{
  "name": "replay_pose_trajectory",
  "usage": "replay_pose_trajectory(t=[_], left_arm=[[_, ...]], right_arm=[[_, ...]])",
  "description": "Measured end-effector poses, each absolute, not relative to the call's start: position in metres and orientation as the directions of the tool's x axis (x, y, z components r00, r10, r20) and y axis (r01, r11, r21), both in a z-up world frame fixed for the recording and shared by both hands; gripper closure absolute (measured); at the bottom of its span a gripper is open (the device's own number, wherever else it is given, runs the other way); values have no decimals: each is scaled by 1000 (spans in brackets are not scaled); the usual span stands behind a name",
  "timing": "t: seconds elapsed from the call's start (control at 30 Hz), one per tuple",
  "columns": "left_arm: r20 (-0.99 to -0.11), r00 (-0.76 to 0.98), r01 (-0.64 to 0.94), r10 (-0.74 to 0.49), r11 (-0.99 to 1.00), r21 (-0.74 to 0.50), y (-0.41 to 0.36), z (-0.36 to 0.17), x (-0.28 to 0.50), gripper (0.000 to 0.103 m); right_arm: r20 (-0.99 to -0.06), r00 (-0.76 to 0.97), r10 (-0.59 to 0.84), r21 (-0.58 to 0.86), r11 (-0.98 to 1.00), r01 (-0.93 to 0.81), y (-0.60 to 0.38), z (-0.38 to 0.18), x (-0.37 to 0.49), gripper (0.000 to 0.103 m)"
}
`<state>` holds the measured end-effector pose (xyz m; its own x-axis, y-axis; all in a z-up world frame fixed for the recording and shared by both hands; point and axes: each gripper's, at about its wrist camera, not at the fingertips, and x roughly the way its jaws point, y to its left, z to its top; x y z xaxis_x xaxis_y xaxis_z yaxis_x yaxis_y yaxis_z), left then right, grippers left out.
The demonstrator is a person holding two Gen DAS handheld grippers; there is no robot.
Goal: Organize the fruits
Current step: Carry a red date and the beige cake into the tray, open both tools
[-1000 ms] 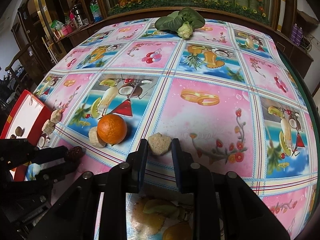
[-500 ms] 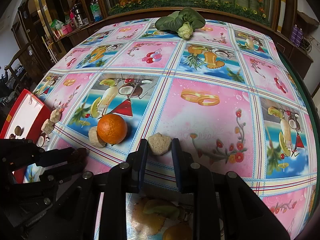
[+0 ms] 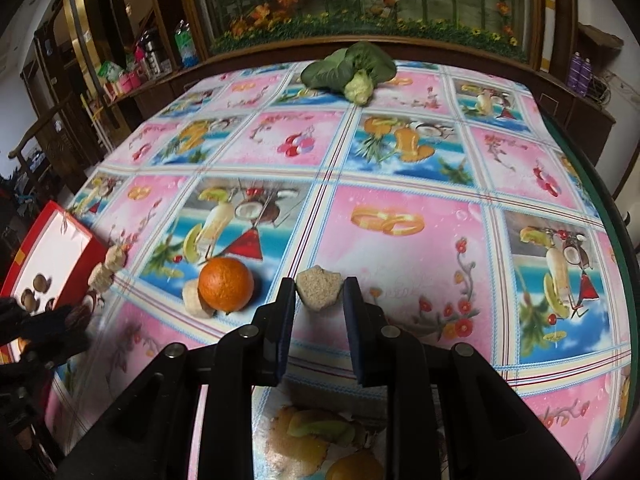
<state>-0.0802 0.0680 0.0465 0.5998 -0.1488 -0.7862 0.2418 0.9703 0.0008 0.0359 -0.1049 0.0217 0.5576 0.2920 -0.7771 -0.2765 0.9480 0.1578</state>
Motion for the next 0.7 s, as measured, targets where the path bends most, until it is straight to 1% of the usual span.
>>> replay_pose_trajectory(t=[0.13,0.27,0.5,0.7], left_arm=[[-800,590,240,-108,970,45,91,45,-90,88],[-800,597,199,-68,978,65,121,46,-96,88],[-797,602,146,-34,987,68,158,42,-103,88],[-807,591,115,-8,991,74,181,37,-103,88]], right_arm=[[-765,573,294,179,952,-249,-107,23,35,77],[-727,568,386,278,921,-271,-103,30,32,77],[-671,491,555,382,827,-413,-35,36,15,77],[-611,414,674,397,714,-577,53,47,-12,76]])
